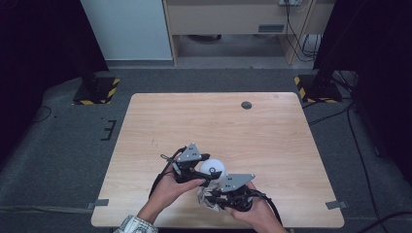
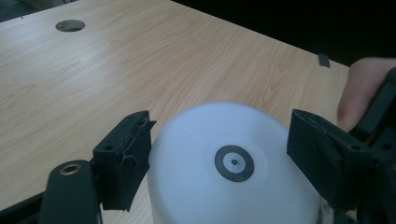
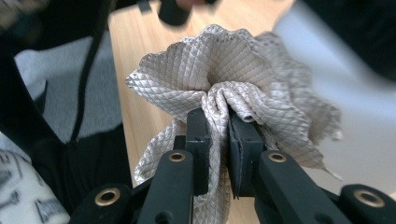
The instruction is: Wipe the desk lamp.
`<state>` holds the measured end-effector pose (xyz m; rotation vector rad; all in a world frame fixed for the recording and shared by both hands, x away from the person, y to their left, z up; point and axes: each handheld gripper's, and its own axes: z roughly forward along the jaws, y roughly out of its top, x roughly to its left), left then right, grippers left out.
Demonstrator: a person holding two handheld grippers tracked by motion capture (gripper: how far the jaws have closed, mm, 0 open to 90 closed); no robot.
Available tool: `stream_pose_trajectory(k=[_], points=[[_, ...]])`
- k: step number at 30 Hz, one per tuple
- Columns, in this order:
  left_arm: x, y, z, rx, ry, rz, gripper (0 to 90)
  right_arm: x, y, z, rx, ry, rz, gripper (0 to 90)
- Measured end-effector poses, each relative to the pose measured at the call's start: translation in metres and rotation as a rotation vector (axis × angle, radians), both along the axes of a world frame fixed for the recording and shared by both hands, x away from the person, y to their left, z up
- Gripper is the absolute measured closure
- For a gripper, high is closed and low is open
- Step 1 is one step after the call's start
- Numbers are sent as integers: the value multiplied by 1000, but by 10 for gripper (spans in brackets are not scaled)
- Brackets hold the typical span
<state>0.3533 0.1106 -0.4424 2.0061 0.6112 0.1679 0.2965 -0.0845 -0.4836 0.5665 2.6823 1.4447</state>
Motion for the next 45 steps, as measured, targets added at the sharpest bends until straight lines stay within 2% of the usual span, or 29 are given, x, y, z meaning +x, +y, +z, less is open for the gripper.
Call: stream_pose_trajectory(k=[4, 9, 17, 22, 31, 34, 39, 45], points=[[0, 0, 0, 2, -3, -3, 214, 2, 2, -17, -37, 31, 0, 805], [0, 0, 1, 4, -1, -4, 214, 4, -2, -28, -63, 52, 1, 806], [0, 0, 1, 5, 4, -3, 214, 5, -18, -26, -85, 53, -9, 806], [1, 0, 1, 4, 6, -3, 214, 7, -34, -21, -80, 48, -41, 805], [1, -1, 1, 11, 11, -4, 214, 10, -58, 4, 1, 12, -103, 805], [2, 0, 1, 12, 12, -5, 214, 13, -63, 9, 14, -1, -129, 805], [2, 0, 1, 11, 12, -5, 213, 22, -68, 2, -1, 12, -173, 806], [2, 0, 1, 10, 13, -6, 213, 27, -64, -18, -76, 40, -180, 806]])
